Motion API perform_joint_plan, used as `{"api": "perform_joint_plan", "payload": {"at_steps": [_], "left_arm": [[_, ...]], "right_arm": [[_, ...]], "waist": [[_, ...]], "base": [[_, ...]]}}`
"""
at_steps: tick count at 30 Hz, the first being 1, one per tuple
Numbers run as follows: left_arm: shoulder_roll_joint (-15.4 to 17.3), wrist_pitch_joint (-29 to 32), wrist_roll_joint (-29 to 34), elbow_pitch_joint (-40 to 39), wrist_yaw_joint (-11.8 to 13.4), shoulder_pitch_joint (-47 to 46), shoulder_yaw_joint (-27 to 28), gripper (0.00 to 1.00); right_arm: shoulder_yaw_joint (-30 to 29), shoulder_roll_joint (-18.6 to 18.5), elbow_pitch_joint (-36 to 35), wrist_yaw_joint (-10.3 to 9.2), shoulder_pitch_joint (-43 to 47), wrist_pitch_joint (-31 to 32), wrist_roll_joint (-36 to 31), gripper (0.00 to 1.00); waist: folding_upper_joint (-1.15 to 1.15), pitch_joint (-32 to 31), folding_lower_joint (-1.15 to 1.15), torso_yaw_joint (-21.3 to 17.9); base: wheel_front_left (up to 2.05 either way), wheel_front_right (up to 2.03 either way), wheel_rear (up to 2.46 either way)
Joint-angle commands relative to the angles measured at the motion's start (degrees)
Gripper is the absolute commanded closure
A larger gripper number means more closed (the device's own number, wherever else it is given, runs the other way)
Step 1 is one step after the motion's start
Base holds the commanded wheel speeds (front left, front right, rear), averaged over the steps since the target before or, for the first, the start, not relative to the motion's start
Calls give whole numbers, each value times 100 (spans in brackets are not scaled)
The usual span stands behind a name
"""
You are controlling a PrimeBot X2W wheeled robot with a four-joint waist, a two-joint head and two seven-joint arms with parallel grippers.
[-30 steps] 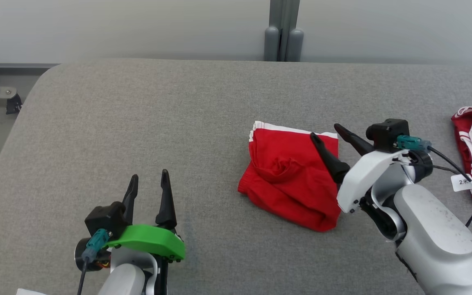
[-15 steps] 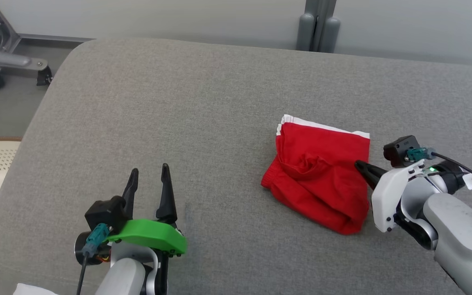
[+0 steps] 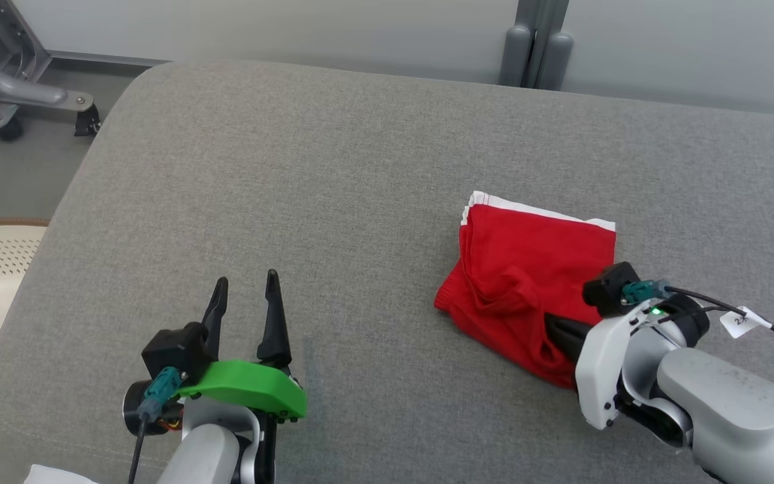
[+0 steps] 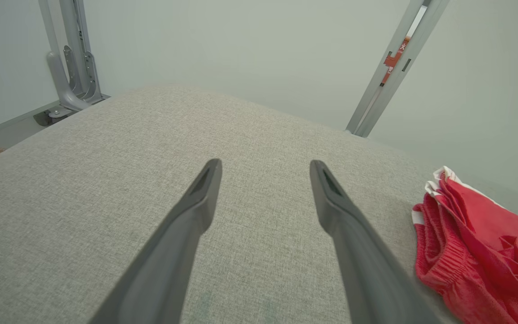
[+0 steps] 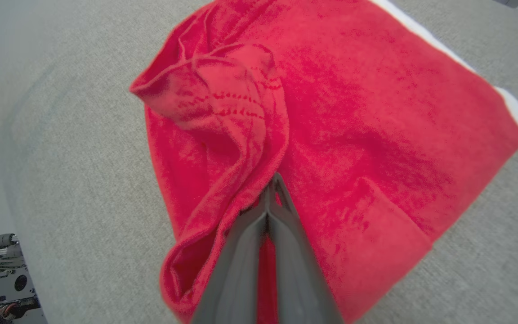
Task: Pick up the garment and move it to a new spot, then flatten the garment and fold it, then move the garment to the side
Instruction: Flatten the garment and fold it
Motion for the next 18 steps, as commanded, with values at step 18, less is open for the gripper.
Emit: {"api": "perform_joint_plan", "payload": {"at_steps": [18], "left_arm": [[71,1,16,65,15,21,-59,0]], "right_arm": [[1399,677,41,-4,-248,-706,382,100]], "waist": [[0,-147,0,-197]], "base": [[0,0,0]]}}
